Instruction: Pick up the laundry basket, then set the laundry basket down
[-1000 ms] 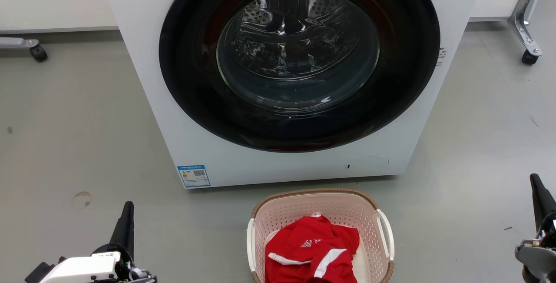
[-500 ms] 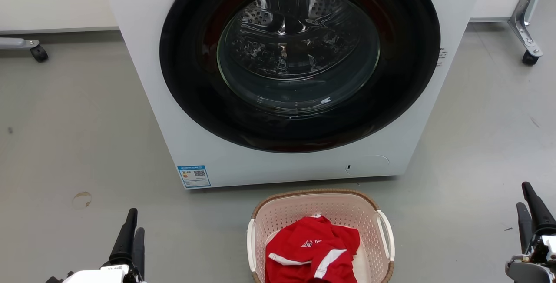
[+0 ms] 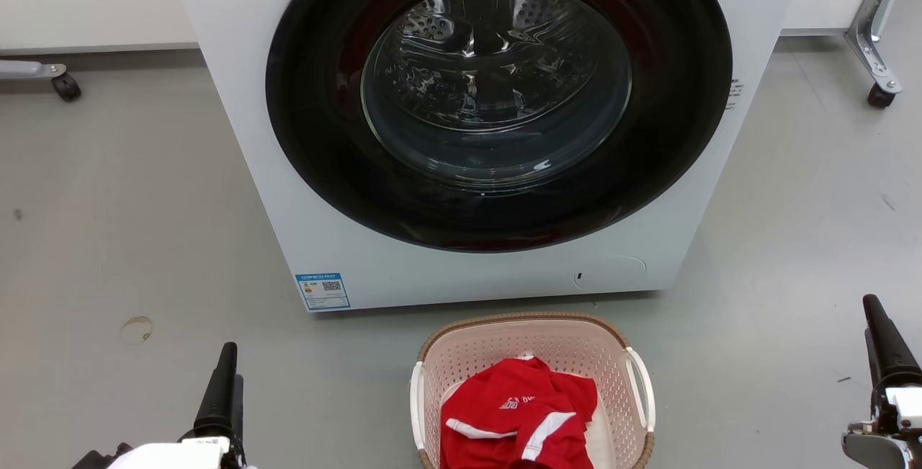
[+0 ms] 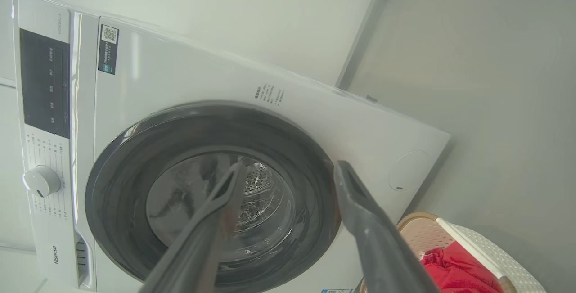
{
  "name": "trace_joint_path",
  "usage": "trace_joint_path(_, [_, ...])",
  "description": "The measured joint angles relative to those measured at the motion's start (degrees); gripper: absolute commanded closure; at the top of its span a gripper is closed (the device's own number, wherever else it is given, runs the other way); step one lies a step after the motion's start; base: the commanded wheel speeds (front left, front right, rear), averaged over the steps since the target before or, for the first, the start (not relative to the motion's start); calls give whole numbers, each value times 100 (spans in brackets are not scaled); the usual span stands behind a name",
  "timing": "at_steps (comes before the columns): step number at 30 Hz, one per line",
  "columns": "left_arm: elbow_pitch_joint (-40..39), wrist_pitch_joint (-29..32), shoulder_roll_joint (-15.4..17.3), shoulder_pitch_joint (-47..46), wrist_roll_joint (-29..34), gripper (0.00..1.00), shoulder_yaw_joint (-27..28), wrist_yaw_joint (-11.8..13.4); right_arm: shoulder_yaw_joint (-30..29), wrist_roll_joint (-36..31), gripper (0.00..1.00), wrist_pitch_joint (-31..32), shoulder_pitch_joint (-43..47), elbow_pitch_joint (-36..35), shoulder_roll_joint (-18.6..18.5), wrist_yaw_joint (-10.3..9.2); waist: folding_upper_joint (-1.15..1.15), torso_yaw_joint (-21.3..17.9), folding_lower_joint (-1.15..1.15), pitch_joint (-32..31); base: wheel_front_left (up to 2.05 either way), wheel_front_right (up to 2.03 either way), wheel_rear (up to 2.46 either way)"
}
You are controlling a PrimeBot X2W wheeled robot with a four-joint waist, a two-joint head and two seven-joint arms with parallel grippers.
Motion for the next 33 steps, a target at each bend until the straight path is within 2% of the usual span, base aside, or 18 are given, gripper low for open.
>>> trace_joint_path(17, [-121,-301,13,2,1206,0,-341,152,254,-1980,0,-266,129,-279,-116,0,0,17,-1,10,0,0,0])
trace_joint_path(33, [-155,-559,24,92,2570,0,-599,302,611,-3117,0,-526,219,-399,-274,0,0,57,-1,-11,0,0,0])
